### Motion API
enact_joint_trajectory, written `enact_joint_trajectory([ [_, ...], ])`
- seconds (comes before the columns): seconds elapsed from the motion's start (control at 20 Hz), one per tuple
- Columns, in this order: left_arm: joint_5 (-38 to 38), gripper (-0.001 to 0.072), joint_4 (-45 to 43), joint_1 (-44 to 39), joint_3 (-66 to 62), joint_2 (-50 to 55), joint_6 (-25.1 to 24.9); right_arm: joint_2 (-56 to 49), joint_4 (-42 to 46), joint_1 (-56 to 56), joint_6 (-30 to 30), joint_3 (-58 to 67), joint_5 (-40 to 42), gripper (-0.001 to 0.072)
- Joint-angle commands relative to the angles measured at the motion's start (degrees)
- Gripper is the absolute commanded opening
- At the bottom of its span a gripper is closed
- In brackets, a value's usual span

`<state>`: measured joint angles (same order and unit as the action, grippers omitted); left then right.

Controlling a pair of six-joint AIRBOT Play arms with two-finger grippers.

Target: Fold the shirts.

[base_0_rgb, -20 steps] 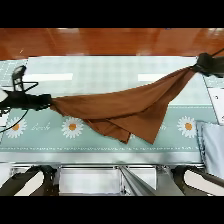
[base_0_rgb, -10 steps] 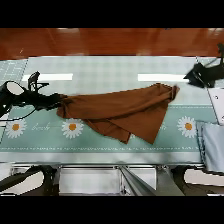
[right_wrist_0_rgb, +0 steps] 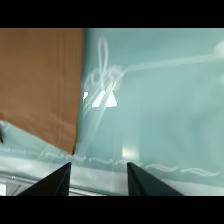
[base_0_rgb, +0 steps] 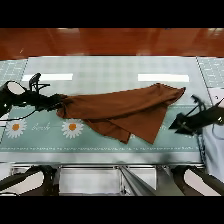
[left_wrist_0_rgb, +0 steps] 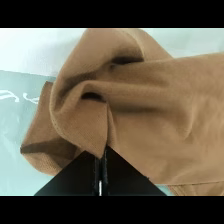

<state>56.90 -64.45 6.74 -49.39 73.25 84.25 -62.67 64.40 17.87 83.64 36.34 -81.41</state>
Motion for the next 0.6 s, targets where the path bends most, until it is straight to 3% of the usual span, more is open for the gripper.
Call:
enact_joint_trajectory([
  [0.0, 0.28, 0.0027, 0.00, 0.02, -0.07, 0.04, -0.11, 2.54, -3.50, -5.31, 0.11, -9.64, 4.94, 0.0412],
  [0.45, 0.31, 0.0027, 0.02, 0.02, -0.07, 0.04, 0.07, -7.98, -19.78, -15.30, -1.49, -9.18, 20.50, 0.0387],
  [0.5, 0.31, 0.0027, 0.02, 0.02, -0.07, 0.04, 0.04, -7.98, -21.88, -15.82, -2.69, -8.20, 21.55, 0.0274],
  [0.55, 0.28, 0.0027, 0.02, 0.02, -0.07, 0.04, 0.04, -7.98, -23.69, -16.24, -5.33, -6.69, 21.29, 0.0099],
])
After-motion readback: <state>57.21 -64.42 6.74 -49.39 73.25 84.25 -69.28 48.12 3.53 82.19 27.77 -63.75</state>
